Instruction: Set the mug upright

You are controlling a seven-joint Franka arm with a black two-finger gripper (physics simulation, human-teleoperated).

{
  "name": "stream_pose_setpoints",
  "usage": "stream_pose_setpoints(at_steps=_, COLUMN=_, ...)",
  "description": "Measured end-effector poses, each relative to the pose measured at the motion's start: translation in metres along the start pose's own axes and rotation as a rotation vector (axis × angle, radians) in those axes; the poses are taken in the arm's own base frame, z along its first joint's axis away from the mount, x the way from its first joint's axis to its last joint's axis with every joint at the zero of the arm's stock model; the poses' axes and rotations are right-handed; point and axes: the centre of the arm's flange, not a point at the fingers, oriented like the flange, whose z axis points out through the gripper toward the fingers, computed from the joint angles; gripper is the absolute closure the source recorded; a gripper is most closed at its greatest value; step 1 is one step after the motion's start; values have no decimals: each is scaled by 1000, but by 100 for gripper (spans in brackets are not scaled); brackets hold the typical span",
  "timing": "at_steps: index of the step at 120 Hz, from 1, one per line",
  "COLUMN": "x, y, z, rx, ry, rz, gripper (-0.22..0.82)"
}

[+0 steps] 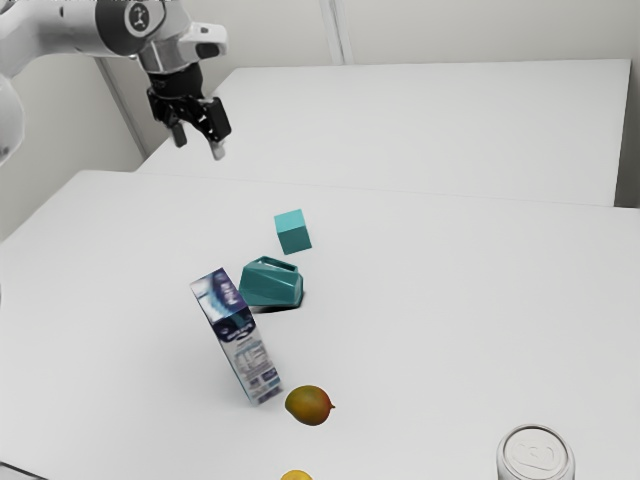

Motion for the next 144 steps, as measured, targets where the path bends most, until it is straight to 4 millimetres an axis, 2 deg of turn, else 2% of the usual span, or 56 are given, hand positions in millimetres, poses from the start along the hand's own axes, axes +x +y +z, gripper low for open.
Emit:
stream_pose_setpoints(at_steps=12, x=-1, y=-3, z=1, rx=-14, ry=9, rz=-3, gripper=0)
stream_pose_setpoints(at_steps=20, x=-3, y=-9, z=13, rx=-62, ry=3, rz=-24, gripper=0)
stream_pose_setpoints(at_steps=40, x=-22, y=-51, z=80, rx=-351, ry=-26, rz=-179, gripper=0)
stream_pose_setpoints(at_steps=55, x=-36, y=-57, z=130, rx=-569, ry=-36, rz=-260, gripper=0)
stream_pose_setpoints(at_steps=66, x=-42, y=-62, z=153, rx=-657, ry=-23, rz=-298, gripper=0)
stream_pose_setpoints(at_steps=80, x=-44, y=-84, z=183, rx=-695, ry=-16, rz=-343, gripper=0)
stream_pose_setpoints(at_steps=96, x=-42, y=-95, z=201, rx=-706, ry=-6, rz=-346, gripper=0)
stream_pose_setpoints(at_steps=128, x=-43, y=-112, z=225, rx=-715, ry=7, rz=-334, gripper=0)
stream_pose_setpoints(at_steps=144, x=-43, y=-121, z=256, rx=-740, ry=-8, rz=-352, gripper=0)
